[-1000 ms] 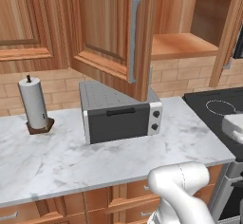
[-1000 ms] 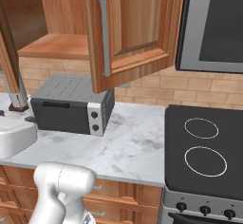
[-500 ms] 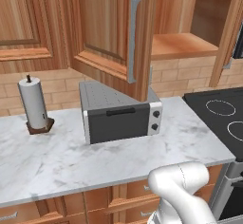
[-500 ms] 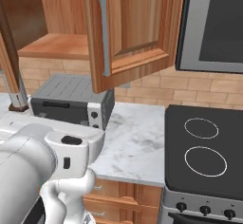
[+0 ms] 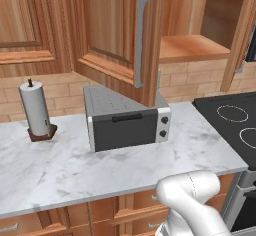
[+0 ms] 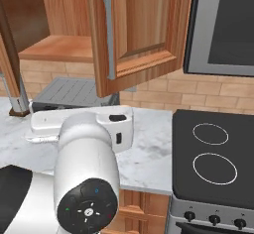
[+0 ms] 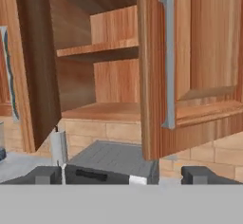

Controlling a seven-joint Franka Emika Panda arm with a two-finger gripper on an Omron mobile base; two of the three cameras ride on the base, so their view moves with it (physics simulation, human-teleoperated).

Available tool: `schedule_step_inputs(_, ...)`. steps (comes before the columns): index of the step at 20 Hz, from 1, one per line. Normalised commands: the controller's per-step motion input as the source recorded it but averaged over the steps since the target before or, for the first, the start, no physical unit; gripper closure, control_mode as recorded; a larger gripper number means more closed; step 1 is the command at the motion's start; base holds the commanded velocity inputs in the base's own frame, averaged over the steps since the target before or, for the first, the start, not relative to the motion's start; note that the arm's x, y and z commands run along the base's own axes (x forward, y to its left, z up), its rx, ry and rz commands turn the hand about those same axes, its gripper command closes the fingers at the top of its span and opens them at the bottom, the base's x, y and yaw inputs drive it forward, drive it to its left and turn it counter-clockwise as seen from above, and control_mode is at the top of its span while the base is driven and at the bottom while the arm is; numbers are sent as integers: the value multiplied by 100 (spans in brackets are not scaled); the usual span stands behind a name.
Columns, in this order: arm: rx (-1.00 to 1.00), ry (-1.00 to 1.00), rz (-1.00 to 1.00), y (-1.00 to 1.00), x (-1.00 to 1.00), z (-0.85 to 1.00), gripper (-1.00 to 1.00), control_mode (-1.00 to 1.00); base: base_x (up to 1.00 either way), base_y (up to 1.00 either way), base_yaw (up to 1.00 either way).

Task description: Close all open cabinet doors.

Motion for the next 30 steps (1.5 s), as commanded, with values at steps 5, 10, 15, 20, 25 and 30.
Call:
schedule_step_inputs(5,-19,-25,24,4,33,16,-100,-100,0,0,0)
schedule_step_inputs(10,-20,-14,12,11,37,4,-100,-100,0,0,0)
schedule_step_inputs(15,-15,-1,2,10,50,0,-100,-100,0,0,0)
schedule_step_inputs(20,-12,1,0,21,60,0,-100,-100,0,0,0)
schedule_step_inputs(25,-12,0,4,16,65,-8,-100,-100,0,0,0)
schedule_step_inputs(30,-10,0,9,0,51,-10,-100,-100,0,0,0)
